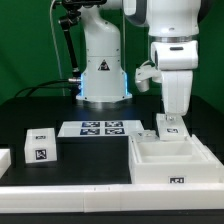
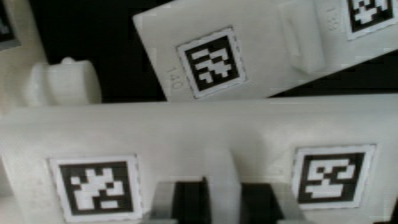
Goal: Assemble cabinet
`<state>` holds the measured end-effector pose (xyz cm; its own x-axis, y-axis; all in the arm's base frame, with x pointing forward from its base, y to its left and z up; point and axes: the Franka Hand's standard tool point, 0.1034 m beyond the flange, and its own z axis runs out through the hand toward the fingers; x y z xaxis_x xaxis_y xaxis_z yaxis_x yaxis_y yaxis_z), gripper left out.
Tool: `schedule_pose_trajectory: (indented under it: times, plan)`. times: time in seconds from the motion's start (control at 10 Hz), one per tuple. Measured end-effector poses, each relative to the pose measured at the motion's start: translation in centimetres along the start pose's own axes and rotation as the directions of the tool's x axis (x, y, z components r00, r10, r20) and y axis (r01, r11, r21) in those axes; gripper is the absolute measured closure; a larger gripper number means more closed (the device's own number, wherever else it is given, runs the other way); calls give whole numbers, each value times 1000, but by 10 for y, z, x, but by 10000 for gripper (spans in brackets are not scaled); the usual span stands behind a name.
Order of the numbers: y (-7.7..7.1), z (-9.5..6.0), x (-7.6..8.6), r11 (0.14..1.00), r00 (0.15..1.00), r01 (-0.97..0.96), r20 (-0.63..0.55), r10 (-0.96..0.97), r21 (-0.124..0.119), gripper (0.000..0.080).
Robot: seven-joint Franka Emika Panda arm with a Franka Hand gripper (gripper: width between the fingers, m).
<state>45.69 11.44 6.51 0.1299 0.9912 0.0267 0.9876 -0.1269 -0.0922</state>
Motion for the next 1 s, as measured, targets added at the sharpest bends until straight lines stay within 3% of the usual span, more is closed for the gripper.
schedule_pose_trajectory:
  times: [1.0]
  plan:
    - [5,-5,0,1000,1000,-19,4,19,3,731]
